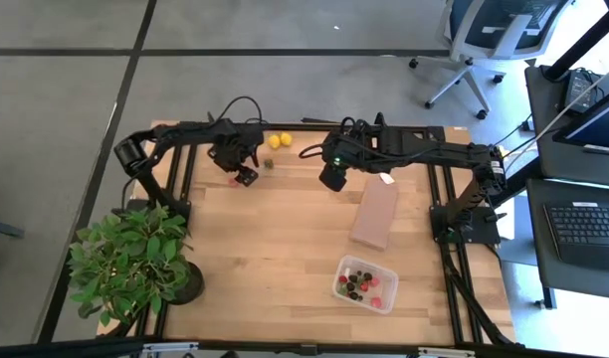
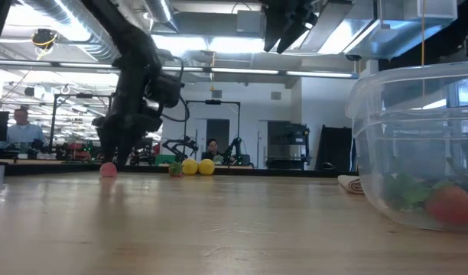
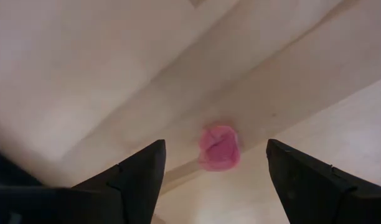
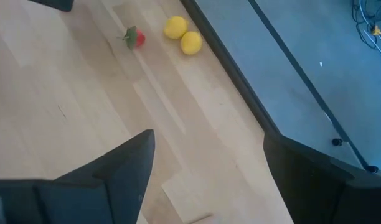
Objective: Pick and placing Produce into tupperware
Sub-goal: Put the peach into the transparent container
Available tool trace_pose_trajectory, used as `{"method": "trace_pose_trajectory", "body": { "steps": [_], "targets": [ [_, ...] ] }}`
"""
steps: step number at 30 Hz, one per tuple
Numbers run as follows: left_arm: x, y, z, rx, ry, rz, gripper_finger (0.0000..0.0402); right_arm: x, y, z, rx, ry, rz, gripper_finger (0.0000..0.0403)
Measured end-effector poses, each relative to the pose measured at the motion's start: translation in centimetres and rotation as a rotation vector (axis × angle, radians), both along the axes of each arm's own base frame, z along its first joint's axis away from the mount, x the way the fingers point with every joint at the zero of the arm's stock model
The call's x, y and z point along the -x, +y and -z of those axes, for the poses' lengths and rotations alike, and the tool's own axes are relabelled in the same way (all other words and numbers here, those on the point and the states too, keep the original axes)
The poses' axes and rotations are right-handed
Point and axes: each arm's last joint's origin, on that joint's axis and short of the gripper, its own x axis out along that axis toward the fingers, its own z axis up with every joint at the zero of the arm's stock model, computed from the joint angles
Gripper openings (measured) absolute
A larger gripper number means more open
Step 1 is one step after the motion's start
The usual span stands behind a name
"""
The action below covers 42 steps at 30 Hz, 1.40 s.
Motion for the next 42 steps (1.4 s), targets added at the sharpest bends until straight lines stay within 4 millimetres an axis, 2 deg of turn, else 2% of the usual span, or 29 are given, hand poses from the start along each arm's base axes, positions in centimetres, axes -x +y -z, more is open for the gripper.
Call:
{"method": "trace_pose_trajectory", "body": {
  "steps": [6, 13, 18, 25, 36, 39, 42],
  "targets": [
    [0.7, -0.6, 1.8, 0.010, -0.005, -0.014, 0.0261, 0.0, 0.0, 0.0, 0.009, 0.011, -0.018, 0.0301],
    [1.0, -0.9, 2.6, 0.007, 0.000, -0.027, 0.0241, 0.0, 0.0, -0.1, 0.010, 0.012, -0.020, 0.0301],
    [0.6, -0.6, 2.6, -0.025, -0.045, -0.003, 0.0200, 0.0, 0.0, -0.1, 0.011, 0.013, -0.022, 0.0301],
    [1.1, -1.1, 2.6, 0.028, 0.012, -0.005, 0.0135, 0.1, 0.0, 0.0, 0.010, 0.019, -0.022, 0.0301],
    [0.8, -1.3, 2.5, 0.022, 0.005, 0.060, 0.0075, 0.1, 0.0, 0.0, 0.009, 0.018, -0.021, 0.0301],
    [0.5, -1.8, 2.4, 0.093, -0.070, 0.089, 0.0062, 0.2, 0.1, 0.1, -0.011, 0.025, -0.023, 0.0301],
    [-0.4, -2.2, 2.0, 0.154, -0.210, 0.109, 0.0060, 1.4, -0.1, -0.5, -0.059, 0.022, 0.028, 0.0301]
  ]
}}
